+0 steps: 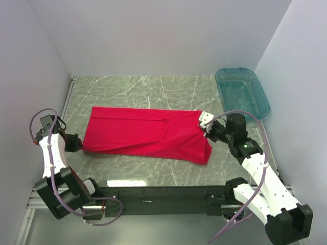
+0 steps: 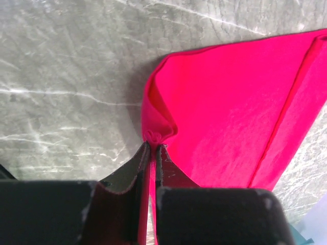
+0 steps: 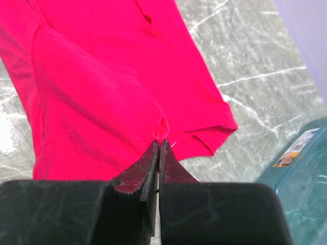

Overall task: Fold and stack the t-shirts
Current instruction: Fold the tshirt

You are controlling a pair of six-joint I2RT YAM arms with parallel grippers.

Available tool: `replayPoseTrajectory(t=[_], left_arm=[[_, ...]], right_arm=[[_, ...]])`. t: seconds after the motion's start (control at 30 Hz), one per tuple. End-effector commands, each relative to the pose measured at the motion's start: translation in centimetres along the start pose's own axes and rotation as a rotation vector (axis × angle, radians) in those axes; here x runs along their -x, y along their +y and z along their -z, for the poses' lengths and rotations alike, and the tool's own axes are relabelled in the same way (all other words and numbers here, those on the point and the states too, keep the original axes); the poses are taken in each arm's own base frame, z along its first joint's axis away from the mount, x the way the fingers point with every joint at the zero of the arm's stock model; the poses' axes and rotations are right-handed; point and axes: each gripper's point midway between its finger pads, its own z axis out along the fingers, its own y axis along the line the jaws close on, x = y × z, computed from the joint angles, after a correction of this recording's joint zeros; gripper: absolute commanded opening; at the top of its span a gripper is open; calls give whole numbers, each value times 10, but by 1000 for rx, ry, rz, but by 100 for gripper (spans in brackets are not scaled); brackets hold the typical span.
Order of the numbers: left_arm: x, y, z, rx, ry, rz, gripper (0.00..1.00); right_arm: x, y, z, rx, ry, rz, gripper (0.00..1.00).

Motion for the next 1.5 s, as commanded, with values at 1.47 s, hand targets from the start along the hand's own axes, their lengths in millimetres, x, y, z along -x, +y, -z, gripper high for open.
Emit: replayPoseTrajectory(t=[1.47], left_arm=[[10, -59, -56, 94, 9, -130, 7]], right_arm=[[22, -25, 0, -75, -47, -38, 0]])
